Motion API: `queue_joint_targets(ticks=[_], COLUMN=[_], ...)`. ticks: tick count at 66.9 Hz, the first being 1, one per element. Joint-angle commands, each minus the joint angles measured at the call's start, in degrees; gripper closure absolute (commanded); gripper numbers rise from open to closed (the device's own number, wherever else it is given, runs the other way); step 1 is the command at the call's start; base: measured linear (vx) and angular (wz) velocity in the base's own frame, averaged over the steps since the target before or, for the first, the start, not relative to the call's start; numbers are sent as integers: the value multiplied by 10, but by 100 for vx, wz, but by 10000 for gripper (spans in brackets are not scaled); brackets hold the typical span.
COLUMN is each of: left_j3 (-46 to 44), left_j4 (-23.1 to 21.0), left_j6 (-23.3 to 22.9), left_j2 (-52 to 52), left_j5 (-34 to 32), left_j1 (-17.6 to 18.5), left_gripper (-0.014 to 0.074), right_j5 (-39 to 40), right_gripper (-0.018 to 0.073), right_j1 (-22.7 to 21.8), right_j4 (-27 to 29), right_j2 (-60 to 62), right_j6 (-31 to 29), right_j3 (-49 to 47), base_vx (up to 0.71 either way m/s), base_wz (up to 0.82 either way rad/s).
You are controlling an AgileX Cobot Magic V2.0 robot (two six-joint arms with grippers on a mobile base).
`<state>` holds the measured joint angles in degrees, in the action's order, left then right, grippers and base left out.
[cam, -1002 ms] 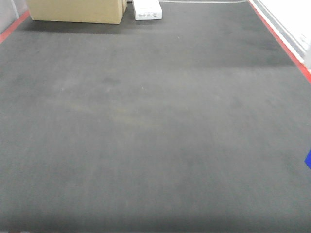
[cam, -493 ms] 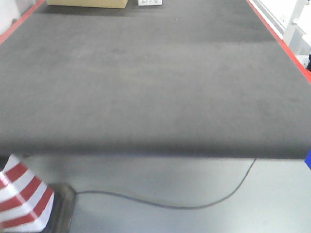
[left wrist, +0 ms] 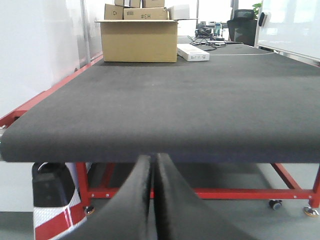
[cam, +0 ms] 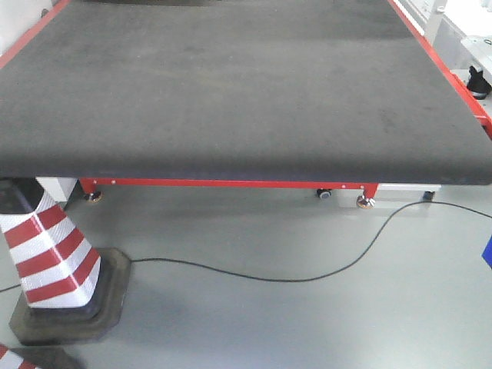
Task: Pour parts from conveyor to right shelf
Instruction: 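Hold the blue block in the right gripper and back away from the conveyor, then turn the base and drive along the yellow floor line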
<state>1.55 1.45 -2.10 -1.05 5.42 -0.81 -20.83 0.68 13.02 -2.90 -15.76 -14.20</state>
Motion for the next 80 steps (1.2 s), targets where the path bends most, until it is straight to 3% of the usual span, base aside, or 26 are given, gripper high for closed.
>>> queue_joint_targets(ticks=[1,36,80], left_j3=[-15,-15,-15], left_j4=[-4,-4,-4], left_j6=[-4,-4,-4], left_j2=[-3,-3,-3], left_j5=[-41,-41,-41], left_j1=[-1,-1,-1], left_gripper=[603,603,603], right_j5=[45,45,45], right_gripper=[568,568,568], right_j1=[-3,-3,-3], right_j4=[4,4,4], right_j2=[-7,-7,-7], right_j6=[-4,-4,-4], right_j3=[-16,-16,-16], base_vx=[-31,-18,-14], base_wz=[-2,-14,-77])
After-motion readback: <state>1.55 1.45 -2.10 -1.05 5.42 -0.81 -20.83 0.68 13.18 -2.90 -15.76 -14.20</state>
